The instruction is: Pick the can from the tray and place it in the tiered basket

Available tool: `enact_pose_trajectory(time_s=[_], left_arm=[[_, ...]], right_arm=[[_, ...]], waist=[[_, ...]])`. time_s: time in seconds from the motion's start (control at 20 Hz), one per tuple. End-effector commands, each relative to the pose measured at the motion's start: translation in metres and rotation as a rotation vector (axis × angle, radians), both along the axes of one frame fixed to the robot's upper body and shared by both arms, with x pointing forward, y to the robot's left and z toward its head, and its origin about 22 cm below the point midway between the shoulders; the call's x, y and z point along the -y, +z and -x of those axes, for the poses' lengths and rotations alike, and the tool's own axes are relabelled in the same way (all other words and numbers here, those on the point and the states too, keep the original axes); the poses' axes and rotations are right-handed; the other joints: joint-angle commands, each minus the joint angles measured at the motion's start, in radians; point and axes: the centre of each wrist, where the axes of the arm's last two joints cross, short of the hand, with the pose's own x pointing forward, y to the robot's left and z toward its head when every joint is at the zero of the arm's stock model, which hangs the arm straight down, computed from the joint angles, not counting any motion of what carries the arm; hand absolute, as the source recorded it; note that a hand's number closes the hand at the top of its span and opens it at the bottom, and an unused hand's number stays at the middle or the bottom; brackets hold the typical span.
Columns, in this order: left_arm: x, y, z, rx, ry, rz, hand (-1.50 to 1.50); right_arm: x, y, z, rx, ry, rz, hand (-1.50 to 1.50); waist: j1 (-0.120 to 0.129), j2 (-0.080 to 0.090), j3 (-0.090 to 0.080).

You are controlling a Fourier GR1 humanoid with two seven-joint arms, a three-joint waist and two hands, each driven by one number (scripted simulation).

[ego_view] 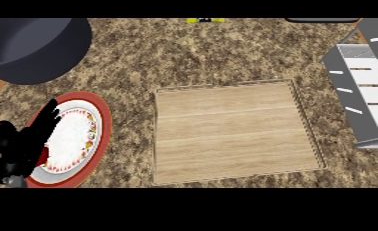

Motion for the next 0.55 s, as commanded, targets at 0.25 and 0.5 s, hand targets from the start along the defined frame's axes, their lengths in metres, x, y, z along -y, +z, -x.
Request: enact_pose_trajectory(time_s=[0.25,0.5], left_arm=[[-0.009,-0.009,0.014,-0.017,0.027,0.006,0.00],[-0.002,-0.010,0.012,-0.017,0.041,0.024,0.00]], right_arm=[[0.078,0.004,0.097,0.239,0.059,-0.397,-1.50],[0.109,-0.032,0.151,0.227,0.150,-0.515,-1.50]], waist=[[-0.030,-0.003,0.002],[-0.038,0.000,0.004]])
